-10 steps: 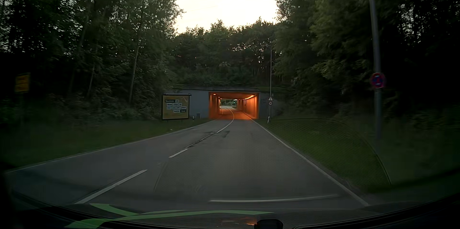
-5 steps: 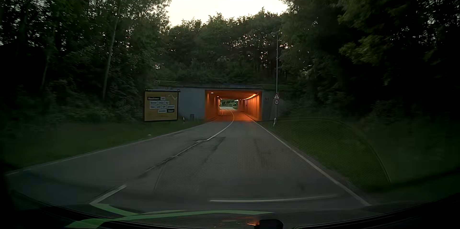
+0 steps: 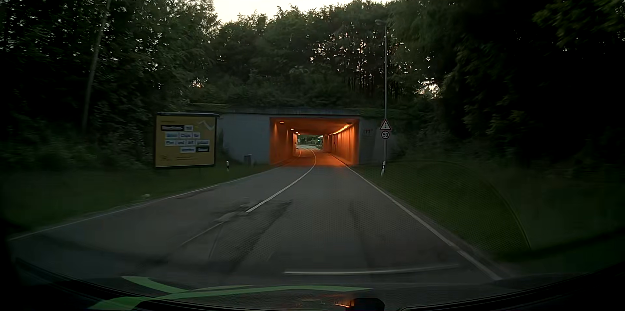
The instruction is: Follow the waypoints while adhering to traffic rules and regulations
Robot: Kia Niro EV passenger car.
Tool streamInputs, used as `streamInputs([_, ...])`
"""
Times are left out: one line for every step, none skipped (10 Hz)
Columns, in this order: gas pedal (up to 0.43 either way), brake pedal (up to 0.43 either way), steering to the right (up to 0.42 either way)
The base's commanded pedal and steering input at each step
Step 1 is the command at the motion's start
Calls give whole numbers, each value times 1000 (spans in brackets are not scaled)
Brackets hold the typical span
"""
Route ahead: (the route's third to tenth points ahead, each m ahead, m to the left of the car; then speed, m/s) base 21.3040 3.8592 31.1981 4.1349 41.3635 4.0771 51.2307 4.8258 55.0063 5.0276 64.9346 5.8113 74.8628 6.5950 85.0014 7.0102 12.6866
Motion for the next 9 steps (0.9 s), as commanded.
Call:
streamInputs([59,0,-2])
streamInputs([67,0,-2])
streamInputs([67,0,-2])
streamInputs([67,0,-2])
streamInputs([67,0,-2])
streamInputs([67,0,-2])
streamInputs([67,0,-2])
streamInputs([67,0,-2])
streamInputs([67,0,-2])
